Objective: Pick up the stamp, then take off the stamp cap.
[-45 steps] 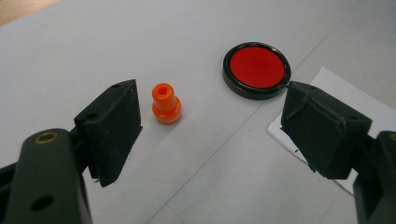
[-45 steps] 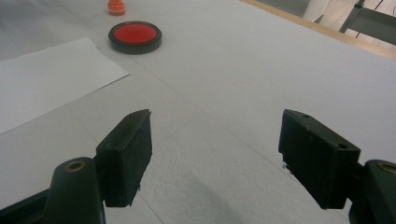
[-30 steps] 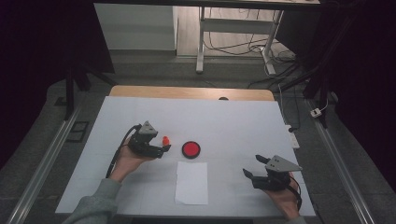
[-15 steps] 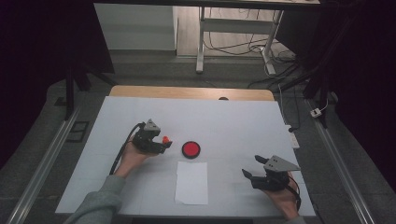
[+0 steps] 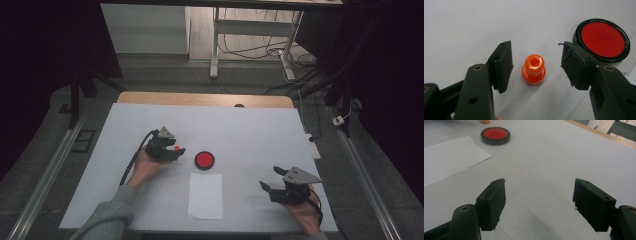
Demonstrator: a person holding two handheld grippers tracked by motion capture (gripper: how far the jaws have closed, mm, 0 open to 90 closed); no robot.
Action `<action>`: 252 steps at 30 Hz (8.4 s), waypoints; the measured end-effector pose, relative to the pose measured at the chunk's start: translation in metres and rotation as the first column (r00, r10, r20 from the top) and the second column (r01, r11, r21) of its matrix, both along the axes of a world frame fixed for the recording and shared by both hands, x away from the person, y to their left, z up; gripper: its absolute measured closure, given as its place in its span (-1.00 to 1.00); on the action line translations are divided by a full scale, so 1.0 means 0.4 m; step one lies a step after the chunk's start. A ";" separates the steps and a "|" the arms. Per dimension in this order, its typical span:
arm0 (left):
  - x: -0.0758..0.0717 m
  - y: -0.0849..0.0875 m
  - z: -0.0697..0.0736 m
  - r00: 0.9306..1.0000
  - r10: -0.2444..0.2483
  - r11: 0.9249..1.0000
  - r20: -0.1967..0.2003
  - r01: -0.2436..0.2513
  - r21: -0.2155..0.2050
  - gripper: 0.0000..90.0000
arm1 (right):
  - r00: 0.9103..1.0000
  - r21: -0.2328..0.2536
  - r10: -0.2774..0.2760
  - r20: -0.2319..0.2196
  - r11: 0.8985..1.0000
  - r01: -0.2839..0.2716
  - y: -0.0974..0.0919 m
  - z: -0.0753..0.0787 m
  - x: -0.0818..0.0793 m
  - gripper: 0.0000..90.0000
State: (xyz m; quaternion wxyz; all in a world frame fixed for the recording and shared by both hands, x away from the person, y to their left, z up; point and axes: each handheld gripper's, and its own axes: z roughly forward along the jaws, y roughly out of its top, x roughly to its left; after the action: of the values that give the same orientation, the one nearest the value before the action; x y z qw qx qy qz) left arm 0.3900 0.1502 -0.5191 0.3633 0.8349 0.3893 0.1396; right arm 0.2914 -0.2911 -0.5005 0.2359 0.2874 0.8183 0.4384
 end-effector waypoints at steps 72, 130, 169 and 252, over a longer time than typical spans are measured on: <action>-0.064 0.040 0.088 0.998 -0.060 0.987 0.032 0.064 -0.149 0.61 | 0.999 -0.015 -0.037 -0.002 0.999 0.037 -0.001 -0.009 0.006 -0.42; -0.192 -0.050 0.202 0.959 -0.263 0.908 0.109 0.284 -0.309 0.61 | 0.999 0.039 -0.039 -0.005 0.998 0.039 0.013 0.004 0.027 -0.40; -0.203 -0.137 0.139 0.945 -0.322 0.906 0.054 0.324 -0.271 0.61 | 1.000 -0.006 0.001 0.020 1.000 -0.001 0.044 0.001 0.001 -0.39; -0.189 -0.150 0.129 0.941 -0.333 0.902 0.056 0.336 -0.272 0.61 | 0.973 0.010 0.230 0.001 0.973 -0.230 0.317 0.031 0.006 -0.31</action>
State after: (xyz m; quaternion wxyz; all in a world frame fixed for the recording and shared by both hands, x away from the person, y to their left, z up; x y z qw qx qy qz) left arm 0.3144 0.0901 -0.4675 0.4968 0.8294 0.2545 0.0227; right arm 0.2937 -0.1644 -0.4881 0.1821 0.1916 0.8440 0.4668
